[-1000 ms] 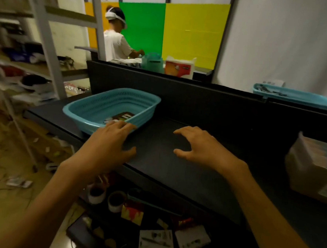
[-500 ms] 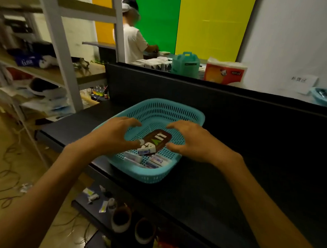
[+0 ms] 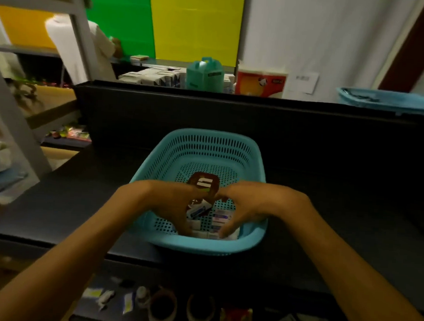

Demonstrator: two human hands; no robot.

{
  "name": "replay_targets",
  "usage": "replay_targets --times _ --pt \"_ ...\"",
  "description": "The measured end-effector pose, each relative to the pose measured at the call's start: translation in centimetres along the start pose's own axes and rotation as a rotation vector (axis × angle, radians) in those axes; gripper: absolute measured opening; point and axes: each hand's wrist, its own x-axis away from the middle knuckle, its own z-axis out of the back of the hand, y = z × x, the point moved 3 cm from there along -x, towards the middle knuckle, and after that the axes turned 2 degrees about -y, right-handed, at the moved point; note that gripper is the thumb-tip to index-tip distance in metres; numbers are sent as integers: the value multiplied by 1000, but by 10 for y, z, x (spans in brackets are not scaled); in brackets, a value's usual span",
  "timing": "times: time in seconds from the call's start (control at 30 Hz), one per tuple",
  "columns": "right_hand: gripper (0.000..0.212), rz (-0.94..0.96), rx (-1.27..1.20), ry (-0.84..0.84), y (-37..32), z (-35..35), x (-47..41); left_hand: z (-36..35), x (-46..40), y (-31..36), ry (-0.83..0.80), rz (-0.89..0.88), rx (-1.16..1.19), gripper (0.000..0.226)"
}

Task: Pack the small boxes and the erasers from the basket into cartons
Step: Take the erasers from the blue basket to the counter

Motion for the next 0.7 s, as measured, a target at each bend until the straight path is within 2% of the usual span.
replay_targets --times 0.1,0.23,0.37,0.5,0.63,0.7 --pt "77 -87 2 -72 -7 -5 2 -2 -4 -5 -19 -67 -60 91" --pt "62 -149 -36 -131 -14 -11 -3 -5 -10 -10 -3 -117 -194 87" --pt "61 -193 -39 -126 -14 -12 -9 -7 -16 -13 25 -151 -222 75" --pt "55 -220 -53 -68 -10 -9 -13 -4 -22 -17 70 -146 -146 67" --pt "54 -211 -41 -17 -7 -7 -21 4 -27 -19 118 -95 -124 82" --pt "63 -210 -6 -30 -8 -7 -25 6 -31 -20 108 -62 -130 93"
